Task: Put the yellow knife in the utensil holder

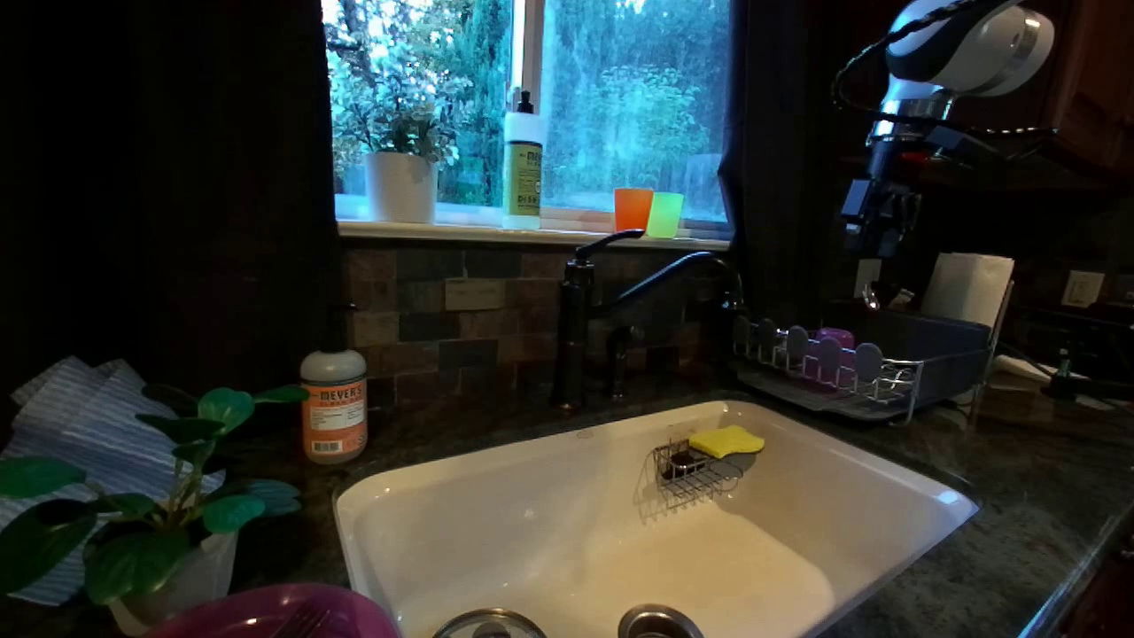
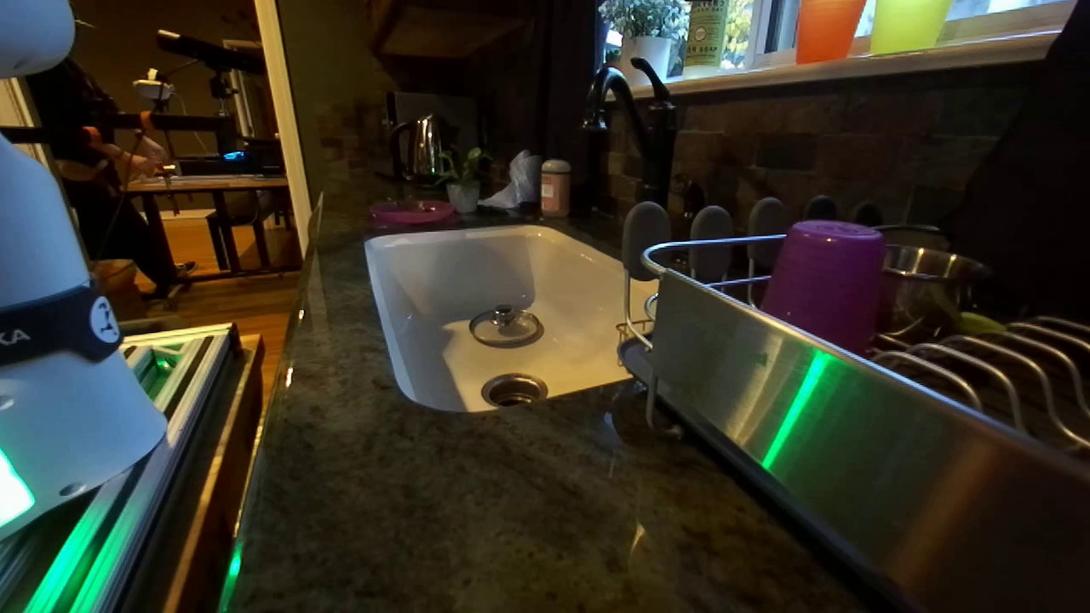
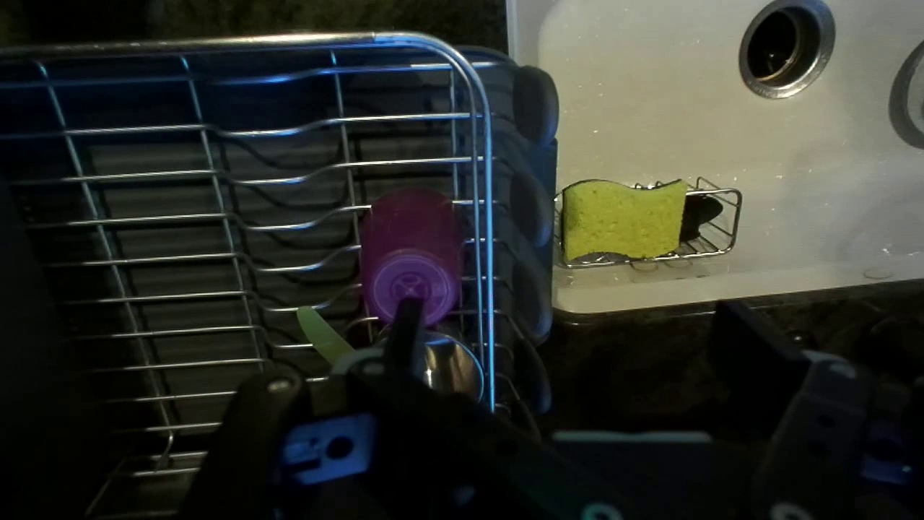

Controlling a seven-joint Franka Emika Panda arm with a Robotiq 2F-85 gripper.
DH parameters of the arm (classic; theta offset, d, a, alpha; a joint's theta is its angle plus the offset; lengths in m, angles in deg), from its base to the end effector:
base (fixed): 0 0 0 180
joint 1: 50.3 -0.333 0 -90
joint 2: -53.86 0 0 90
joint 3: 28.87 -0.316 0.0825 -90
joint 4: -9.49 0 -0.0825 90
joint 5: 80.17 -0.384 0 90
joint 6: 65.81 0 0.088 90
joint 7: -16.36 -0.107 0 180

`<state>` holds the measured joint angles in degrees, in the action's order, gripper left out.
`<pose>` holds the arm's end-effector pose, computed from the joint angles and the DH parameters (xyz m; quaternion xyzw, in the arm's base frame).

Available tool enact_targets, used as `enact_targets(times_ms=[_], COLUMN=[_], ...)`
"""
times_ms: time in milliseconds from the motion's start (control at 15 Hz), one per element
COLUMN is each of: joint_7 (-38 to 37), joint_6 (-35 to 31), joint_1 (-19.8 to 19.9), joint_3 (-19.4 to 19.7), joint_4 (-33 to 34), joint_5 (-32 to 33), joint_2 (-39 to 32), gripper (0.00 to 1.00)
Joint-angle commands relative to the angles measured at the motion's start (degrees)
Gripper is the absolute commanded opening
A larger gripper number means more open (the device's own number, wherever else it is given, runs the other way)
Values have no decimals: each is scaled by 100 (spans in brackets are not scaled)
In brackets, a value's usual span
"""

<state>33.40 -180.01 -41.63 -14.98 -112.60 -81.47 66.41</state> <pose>0.4588 -0.1959 0.5060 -0.9974 0.0505 -0.0475 0.0219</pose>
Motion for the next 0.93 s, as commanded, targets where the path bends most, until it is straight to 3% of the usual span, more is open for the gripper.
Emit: enact_targets(times_ms=[0,400,533,867], joint_7=[9,9,385,1469], joint_6=[19,19,-173,138], joint_1=[31,31,22,105], joint_3=[-26,-26,56,300], joint_4=[18,19,47,324], joint_5=[-8,-8,-80,-66], joint_2=[-7,-7,-105,-670], gripper=[100,100,100,100])
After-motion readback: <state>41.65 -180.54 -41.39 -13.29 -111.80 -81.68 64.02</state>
